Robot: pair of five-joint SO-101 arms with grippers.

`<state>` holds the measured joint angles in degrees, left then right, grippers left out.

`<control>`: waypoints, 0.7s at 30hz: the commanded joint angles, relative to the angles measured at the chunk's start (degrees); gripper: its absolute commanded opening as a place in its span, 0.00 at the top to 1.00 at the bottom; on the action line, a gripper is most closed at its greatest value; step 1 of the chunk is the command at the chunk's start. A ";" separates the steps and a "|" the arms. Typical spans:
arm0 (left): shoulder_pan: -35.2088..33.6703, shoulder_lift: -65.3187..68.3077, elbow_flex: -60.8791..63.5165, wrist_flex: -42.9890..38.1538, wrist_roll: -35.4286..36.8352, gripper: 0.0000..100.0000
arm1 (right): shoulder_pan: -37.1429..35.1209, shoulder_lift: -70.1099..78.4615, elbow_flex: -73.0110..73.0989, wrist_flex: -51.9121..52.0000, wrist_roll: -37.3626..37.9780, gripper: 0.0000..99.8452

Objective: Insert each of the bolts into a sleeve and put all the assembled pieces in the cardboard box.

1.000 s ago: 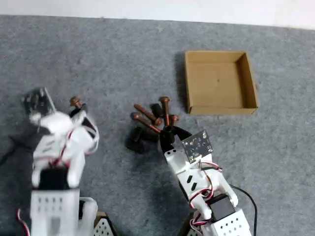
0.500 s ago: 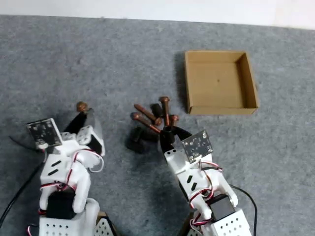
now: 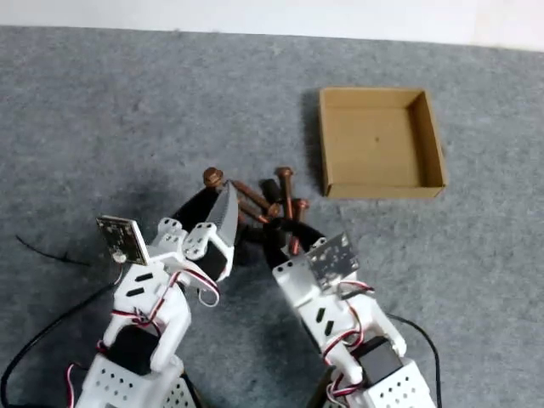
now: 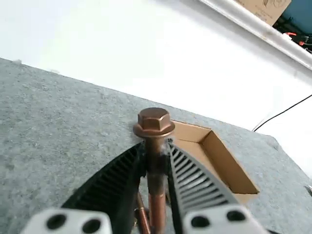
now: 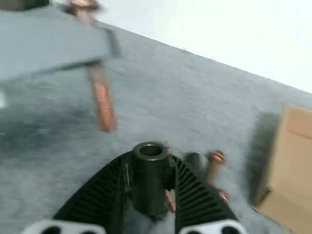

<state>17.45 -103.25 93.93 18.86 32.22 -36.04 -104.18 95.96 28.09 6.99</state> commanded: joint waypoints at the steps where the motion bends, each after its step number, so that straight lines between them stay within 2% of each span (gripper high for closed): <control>1: 1.36 -0.92 0.40 -2.11 0.62 0.99 | -1.80 -1.27 6.81 -4.09 0.70 1.00; 12: 1.45 -0.92 -5.76 -6.51 0.70 0.99 | -1.89 -1.27 6.90 -3.91 0.79 1.00; 16: 3.74 -0.92 -5.67 -8.18 0.35 0.99 | -3.03 -1.27 6.90 -1.63 6.68 1.00; 21: 6.99 -0.92 -4.00 -8.00 0.18 0.99 | -3.65 -1.27 6.90 -1.01 7.21 1.00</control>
<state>22.99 -103.16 92.18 12.35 32.40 -39.03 -104.18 95.96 26.95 13.23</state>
